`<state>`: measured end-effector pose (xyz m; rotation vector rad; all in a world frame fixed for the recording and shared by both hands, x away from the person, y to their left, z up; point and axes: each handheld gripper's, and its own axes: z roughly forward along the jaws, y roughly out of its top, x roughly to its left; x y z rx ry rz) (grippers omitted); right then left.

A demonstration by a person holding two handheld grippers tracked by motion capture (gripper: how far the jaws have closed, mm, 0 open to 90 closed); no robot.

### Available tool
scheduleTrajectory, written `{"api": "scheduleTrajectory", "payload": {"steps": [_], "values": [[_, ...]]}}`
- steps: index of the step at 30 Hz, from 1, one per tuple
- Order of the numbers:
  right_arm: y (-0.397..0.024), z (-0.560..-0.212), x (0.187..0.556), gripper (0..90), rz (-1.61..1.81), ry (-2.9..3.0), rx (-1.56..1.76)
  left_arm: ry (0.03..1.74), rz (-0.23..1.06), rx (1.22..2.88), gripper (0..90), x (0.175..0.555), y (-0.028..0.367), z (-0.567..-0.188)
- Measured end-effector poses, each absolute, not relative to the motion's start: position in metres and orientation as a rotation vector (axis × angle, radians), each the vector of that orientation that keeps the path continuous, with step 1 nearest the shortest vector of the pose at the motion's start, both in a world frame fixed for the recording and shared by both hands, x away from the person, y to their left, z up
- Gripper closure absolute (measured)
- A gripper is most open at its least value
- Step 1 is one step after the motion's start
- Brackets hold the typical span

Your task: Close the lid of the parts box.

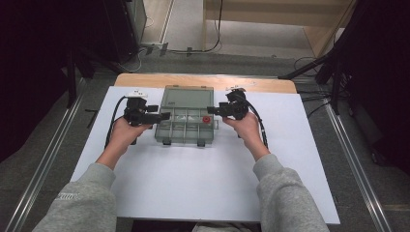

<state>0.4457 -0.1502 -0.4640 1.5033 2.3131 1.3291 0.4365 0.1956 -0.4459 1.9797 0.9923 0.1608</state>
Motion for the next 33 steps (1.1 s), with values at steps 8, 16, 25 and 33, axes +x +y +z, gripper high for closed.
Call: {"api": "scheduleTrajectory", "payload": {"steps": [8, 16, 25, 33], "values": [[-0.146, -0.463, 0.459, 33.2, 1.305, 2.308, 1.523, 1.038, 0.148, 1.992, 27.4, 0.455, 0.193, -0.449], [-0.140, -0.464, 0.468, 33.2, 1.266, 2.310, 1.520, 1.074, 0.143, 1.977, 27.4, 0.467, 0.195, -0.451], [-0.136, -0.466, 0.477, 34.0, 1.250, 2.299, 1.546, 1.106, 0.164, 1.989, 27.4, 0.479, 0.196, -0.455], [-0.135, -0.469, 0.487, 34.5, 1.219, 2.295, 1.580, 1.144, 0.185, 1.991, 27.4, 0.491, 0.192, -0.458]]}}
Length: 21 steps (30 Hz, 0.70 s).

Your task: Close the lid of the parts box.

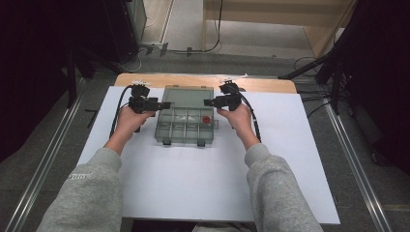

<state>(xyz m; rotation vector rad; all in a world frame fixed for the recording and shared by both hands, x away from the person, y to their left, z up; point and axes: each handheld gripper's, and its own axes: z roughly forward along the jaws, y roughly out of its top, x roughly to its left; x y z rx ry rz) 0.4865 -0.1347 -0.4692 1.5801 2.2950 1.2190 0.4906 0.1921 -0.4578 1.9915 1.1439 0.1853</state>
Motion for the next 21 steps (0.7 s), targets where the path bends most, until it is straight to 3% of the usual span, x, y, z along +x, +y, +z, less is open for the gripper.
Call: {"api": "scheduleTrajectory", "payload": {"steps": [21], "values": [[-0.130, -0.493, 0.502, 36.1, 1.191, 2.245, 1.684, 1.293, 0.191, 1.904, 27.6, 0.510, 0.188, -0.481]]}}
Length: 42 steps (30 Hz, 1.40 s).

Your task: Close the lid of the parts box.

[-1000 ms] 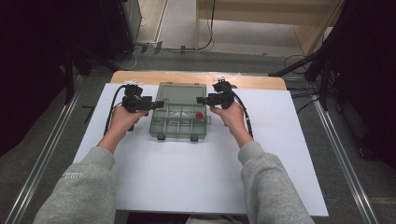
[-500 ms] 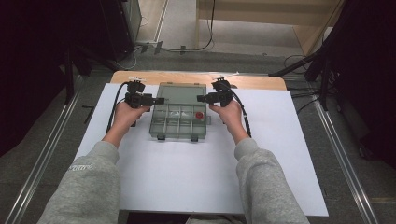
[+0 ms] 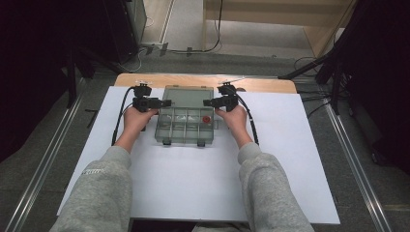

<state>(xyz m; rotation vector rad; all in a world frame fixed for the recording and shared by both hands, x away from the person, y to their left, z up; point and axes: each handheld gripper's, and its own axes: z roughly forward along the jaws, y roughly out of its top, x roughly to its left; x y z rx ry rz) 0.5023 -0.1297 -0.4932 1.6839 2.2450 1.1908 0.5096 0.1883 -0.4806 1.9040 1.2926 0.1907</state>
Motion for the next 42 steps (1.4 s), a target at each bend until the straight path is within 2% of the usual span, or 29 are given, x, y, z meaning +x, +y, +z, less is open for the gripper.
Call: {"api": "scheduleTrajectory", "payload": {"steps": [23, 42], "values": [[-0.127, -0.510, 0.505, 37.9, 1.262, 2.175, 1.804, 1.376, 0.111, 1.830, 30.7, 0.516, 0.183, -0.494], [-0.132, -0.512, 0.497, 41.1, 1.325, 2.164, 1.838, 1.373, 0.136, 1.844, 33.3, 0.516, 0.178, -0.499]]}}
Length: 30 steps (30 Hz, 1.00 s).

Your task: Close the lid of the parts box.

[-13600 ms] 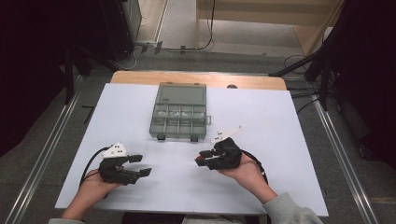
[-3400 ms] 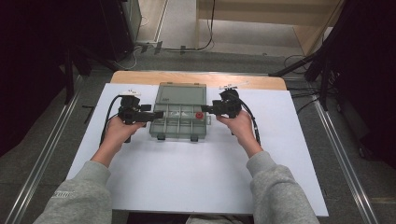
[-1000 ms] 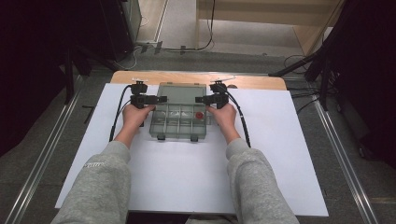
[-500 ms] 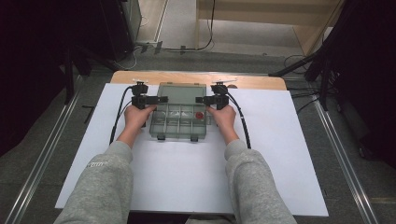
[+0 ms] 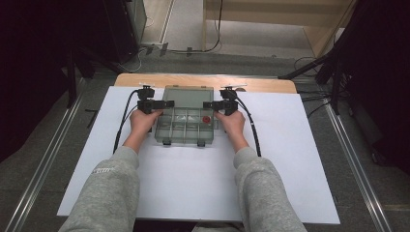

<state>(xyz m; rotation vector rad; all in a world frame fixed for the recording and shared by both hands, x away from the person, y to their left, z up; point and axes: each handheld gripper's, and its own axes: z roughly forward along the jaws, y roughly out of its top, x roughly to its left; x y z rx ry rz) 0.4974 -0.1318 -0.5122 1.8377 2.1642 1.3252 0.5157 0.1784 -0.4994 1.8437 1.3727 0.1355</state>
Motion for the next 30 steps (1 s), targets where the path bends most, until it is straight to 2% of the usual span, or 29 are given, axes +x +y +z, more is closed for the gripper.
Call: {"api": "scheduleTrajectory", "payload": {"steps": [3, 4, 30], "values": [[-0.1329, -0.5127, 0.4967, 41.9, 1.342, 2.160, 1.853, 1.371, 0.141, 1.846, 33.3, 0.5155, 0.1780, -0.4995], [-0.1333, -0.5125, 0.4967, 44.5, 1.354, 2.161, 1.869, 1.372, 0.139, 1.845, 33.3, 0.5155, 0.1780, -0.4995], [-0.1309, -0.5159, 0.5032, 45.6, 1.364, 2.136, 1.815, 1.356, 0.129, 1.839, 35.9, 0.5153, 0.1776, -0.5007]]}}
